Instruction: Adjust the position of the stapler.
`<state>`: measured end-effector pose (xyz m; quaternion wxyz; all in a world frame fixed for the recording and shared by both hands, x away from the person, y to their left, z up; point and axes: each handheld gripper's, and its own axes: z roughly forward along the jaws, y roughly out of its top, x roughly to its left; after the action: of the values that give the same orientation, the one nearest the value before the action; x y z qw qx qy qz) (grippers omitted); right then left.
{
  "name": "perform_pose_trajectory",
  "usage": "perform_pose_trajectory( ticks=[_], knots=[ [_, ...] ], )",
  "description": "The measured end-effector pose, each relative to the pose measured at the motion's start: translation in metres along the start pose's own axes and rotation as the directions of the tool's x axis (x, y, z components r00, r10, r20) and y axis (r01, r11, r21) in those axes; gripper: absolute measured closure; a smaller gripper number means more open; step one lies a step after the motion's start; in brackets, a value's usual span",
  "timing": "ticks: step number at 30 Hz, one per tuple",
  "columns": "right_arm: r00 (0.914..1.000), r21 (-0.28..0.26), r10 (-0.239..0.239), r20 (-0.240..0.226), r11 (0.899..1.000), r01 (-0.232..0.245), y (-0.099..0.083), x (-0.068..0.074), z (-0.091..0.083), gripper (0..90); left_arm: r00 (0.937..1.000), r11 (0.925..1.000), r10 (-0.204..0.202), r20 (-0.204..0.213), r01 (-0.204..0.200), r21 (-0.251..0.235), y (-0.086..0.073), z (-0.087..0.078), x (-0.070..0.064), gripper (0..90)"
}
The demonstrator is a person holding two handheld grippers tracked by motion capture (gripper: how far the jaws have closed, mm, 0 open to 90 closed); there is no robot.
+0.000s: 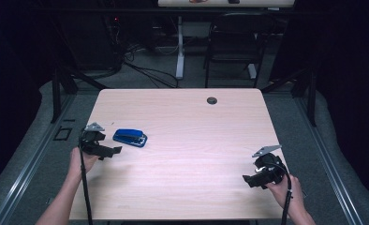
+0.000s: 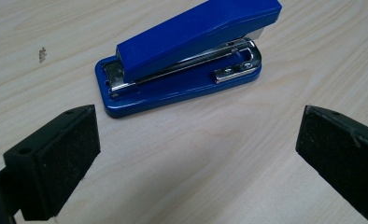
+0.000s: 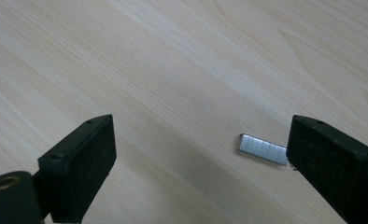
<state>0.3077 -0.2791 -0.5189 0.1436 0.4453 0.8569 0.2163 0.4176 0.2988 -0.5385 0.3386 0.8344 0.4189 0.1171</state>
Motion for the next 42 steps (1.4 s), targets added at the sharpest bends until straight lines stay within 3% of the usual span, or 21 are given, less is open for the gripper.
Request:
perform_pose_trajectory(
  ticks=[13, 18, 23, 24, 25, 26, 28, 30, 31, 32, 33, 34, 37, 38, 42],
  knots=[
    [0.9996, 0.013, -0.023, -0.012, 1.000, 0.024, 0.001, 0.002, 0.001, 7.8, 0.9975, 0.9977, 0.061, 0.035, -0.060, -0.031, 0.018, 0.008, 0.004, 0.0],
    [0.9995, 0.010, -0.026, -0.019, 1.000, 0.026, 0.001, 0.004, 0.002, 7.8, 0.9958, 0.9959, 0.086, 0.031, -0.085, -0.030, 0.024, 0.015, 0.005, 0.0],
    [0.9993, 0.016, -0.031, -0.022, 0.999, 0.031, 0.001, 0.004, 0.002, 7.9, 0.9977, 0.9980, 0.057, 0.036, -0.056, -0.028, 0.026, 0.020, 0.013, 0.1],
    [0.9993, 0.016, -0.031, -0.022, 0.999, 0.031, 0.001, 0.004, 0.002, 7.9, 0.9989, 0.9986, 0.045, 0.011, -0.044, -0.029, 0.026, 0.019, 0.014, 0.1],
    [0.9992, 0.014, -0.034, -0.020, 0.999, 0.034, 0.001, 0.004, 0.003, 8.0, 0.9999, 0.9985, 0.012, 0.000, -0.012, -0.054, 0.025, 0.018, 0.019, 3.3],
    [0.9992, 0.014, -0.034, -0.020, 0.999, 0.034, 0.001, 0.004, 0.003, 8.0, 0.9999, 0.9985, 0.012, 0.000, -0.012, -0.054, 0.025, 0.018, 0.019, 5.9],
    [0.9991, 0.012, -0.034, -0.027, 0.999, 0.034, 0.001, 0.005, 0.003, 8.0, 0.9993, 0.9960, -0.036, -0.013, 0.035, -0.082, 0.023, 0.015, 0.024, 10.7],
    [0.9989, 0.025, -0.042, -0.020, 0.999, 0.043, 0.002, 0.006, 0.004, 8.2, 0.9940, 0.9878, -0.094, -0.058, 0.085, -0.130, 0.021, 0.012, 0.029, 26.1],
    [0.9988, 0.025, -0.045, -0.022, 0.999, 0.045, 0.002, 0.006, 0.004, 8.3, 0.9940, 0.9878, -0.094, -0.058, 0.085, -0.130, 0.021, 0.012, 0.029, 33.0],
    [0.9988, 0.025, -0.045, -0.022, 0.999, 0.045, 0.002, 0.006, 0.004, 8.3, 0.9923, 0.9868, -0.102, -0.070, 0.092, -0.133, 0.021, 0.010, 0.030, 33.0],
    [0.9988, 0.027, -0.042, -0.024, 0.999, 0.043, 0.002, 0.006, 0.005, 8.6, 0.9867, 0.9828, -0.131, -0.096, 0.117, -0.143, 0.020, 0.010, 0.032, 44.4],
    [0.9988, 0.030, -0.044, -0.021, 0.999, 0.045, 0.002, 0.006, 0.005, 8.8, 0.9824, 0.9807, -0.143, -0.119, 0.125, -0.151, 0.019, 0.011, 0.032, 49.7],
    [0.9990, 0.026, -0.037, -0.024, 0.999, 0.038, 0.001, 0.007, 0.005, 9.2, 0.9783, 0.9802, -0.158, -0.134, 0.139, -0.141, 0.018, 0.011, 0.034, 67.1],
    [0.9990, 0.027, -0.038, -0.023, 0.999, 0.038, 0.001, 0.007, 0.005, 9.3, 0.9715, 0.9775, -0.175, -0.160, 0.152, -0.146, 0.017, 0.013, 0.035, 70.8],
    [0.9989, 0.029, -0.042, -0.019, 0.999, 0.042, 0.002, 0.007, 0.005, 9.4, 0.9696, 0.9802, -0.174, -0.172, 0.154, -0.124, 0.018, 0.019, 0.035, 81.5]
  ],
)
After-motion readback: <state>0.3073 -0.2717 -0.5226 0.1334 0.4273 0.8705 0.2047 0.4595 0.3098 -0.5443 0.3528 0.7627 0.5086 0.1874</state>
